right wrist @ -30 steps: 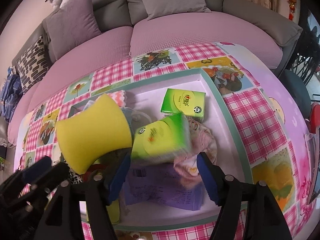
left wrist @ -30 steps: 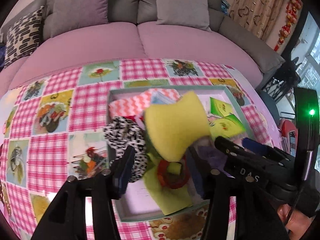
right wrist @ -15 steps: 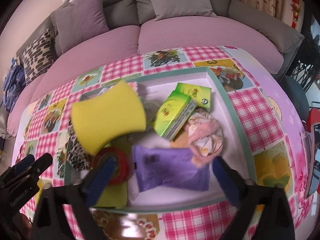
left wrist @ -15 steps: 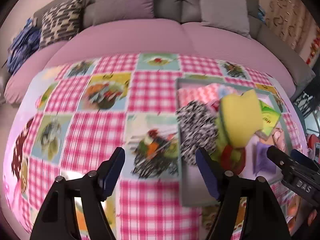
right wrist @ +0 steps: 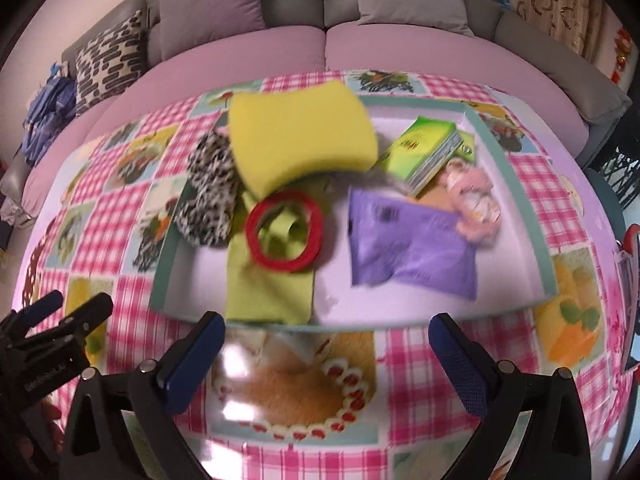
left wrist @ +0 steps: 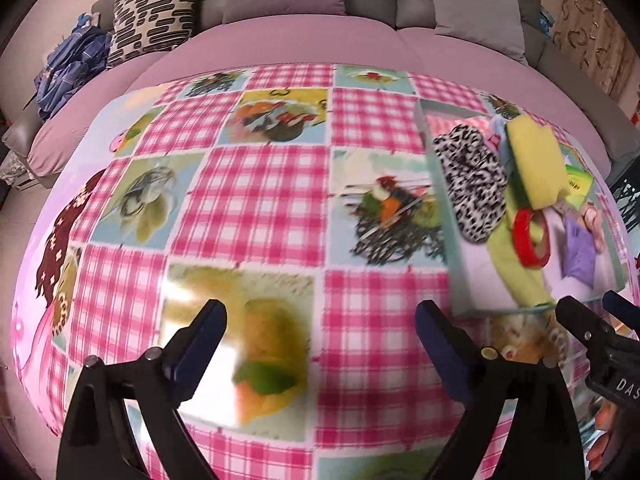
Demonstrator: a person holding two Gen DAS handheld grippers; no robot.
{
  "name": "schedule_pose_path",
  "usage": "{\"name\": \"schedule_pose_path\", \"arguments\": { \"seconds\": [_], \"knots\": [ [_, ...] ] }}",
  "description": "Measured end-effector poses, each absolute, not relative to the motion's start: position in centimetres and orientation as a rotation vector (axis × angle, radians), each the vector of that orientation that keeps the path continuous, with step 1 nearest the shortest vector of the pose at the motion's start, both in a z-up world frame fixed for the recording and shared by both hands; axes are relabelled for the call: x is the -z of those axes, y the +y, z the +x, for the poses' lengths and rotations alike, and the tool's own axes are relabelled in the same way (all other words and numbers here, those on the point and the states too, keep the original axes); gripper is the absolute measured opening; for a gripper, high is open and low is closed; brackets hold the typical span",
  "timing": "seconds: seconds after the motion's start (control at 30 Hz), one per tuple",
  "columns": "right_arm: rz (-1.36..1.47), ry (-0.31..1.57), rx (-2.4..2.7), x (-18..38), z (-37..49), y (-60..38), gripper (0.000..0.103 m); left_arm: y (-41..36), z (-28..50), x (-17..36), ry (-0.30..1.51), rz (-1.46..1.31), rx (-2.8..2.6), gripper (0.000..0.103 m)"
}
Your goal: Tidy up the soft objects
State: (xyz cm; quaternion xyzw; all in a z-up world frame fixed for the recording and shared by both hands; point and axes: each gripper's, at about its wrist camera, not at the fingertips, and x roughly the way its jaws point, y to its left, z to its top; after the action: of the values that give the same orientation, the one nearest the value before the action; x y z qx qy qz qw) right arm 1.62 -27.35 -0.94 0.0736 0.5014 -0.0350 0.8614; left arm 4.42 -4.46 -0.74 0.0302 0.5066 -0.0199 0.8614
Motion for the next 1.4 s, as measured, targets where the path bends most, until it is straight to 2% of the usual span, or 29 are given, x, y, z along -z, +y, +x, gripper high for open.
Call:
{"name": "schedule_pose_path", "arguments": {
  "seconds": [1.0, 1.4],
  "knots": [
    [0.112, 1.034, 0.095, 2.0, -1.2, -25.2, 0.103, -2.9, 2.1, 1.0, 1.065, 0.031, 0.044, 0.095],
    [0.099, 1.017, 0.125, 1.6, -1.2, -25.8, 0.103, -3.4, 2.5, 1.4, 1.076, 0.112, 0.008, 0.095]
  ]
}}
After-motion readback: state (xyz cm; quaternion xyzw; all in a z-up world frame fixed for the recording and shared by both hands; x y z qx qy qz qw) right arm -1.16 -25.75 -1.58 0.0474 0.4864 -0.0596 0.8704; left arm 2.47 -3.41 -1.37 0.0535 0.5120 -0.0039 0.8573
